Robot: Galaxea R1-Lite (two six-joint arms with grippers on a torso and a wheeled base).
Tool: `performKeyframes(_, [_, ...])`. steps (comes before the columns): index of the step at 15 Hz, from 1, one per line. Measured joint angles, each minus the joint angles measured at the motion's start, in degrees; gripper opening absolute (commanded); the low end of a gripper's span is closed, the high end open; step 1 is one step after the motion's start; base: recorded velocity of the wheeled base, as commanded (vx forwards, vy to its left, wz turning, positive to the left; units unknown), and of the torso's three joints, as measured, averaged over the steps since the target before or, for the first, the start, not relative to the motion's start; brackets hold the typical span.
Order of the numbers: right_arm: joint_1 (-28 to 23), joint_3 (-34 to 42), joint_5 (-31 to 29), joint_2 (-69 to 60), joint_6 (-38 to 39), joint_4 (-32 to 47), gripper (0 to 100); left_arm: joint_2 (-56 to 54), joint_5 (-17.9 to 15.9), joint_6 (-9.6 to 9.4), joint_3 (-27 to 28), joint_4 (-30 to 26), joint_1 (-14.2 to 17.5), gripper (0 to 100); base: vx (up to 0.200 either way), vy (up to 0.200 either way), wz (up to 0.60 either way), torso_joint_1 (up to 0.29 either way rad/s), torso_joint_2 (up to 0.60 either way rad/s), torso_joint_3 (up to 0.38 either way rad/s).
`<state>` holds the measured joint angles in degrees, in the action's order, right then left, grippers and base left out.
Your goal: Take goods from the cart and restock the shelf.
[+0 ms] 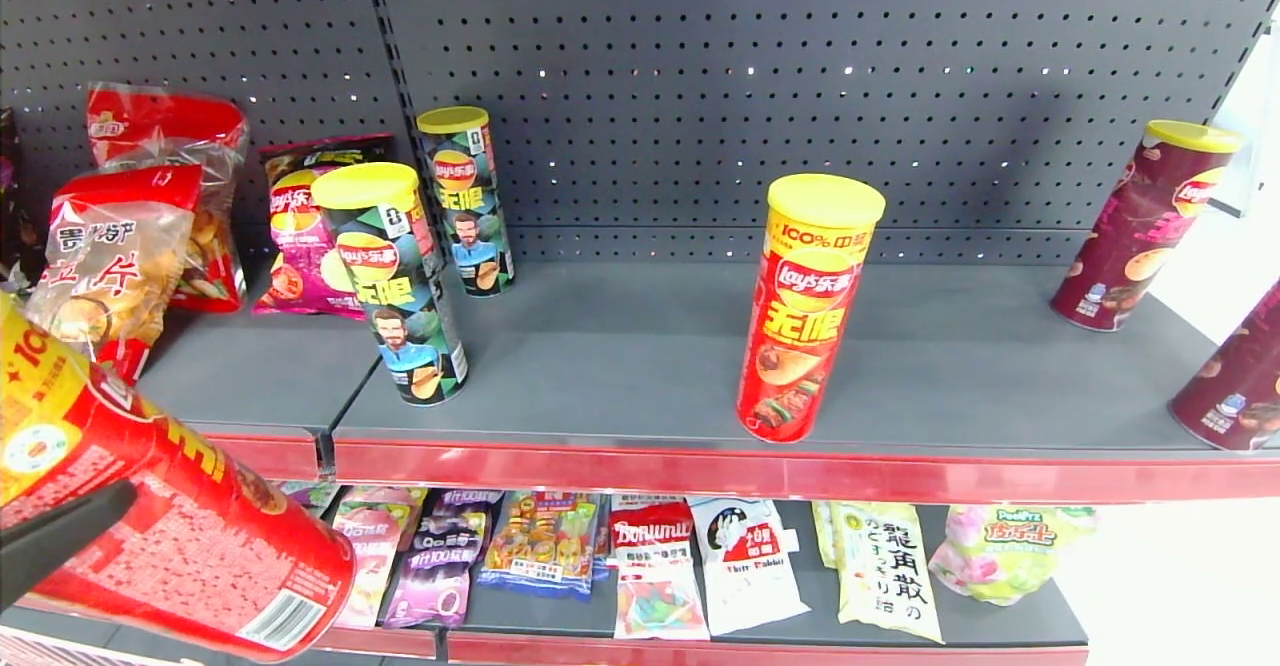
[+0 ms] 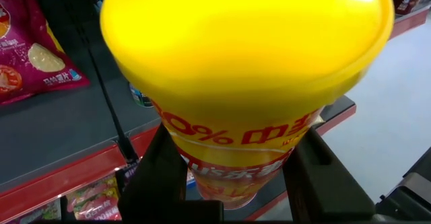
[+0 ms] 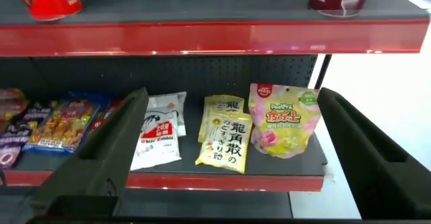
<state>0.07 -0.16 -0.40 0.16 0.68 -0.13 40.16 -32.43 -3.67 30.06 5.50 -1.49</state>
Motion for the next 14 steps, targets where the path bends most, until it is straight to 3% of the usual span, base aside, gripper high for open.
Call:
performKeyframes(6, [0.0, 0.06, 0.22, -0.05, -0.57, 0.13, 100, -0.28, 0.09, 0.01, 0.2, 0.02, 0.04, 0, 0.0, 0.0, 0.0, 0.0, 0.0, 0.0])
performKeyframes(14, [0.0, 0.06, 0.33, -0.05, -0.66, 0.13, 100, -0.46, -0.13, 0.09, 0.3, 0.02, 0.01, 0, 0.0, 0.0, -0.6, 0.004, 0.0, 0.002])
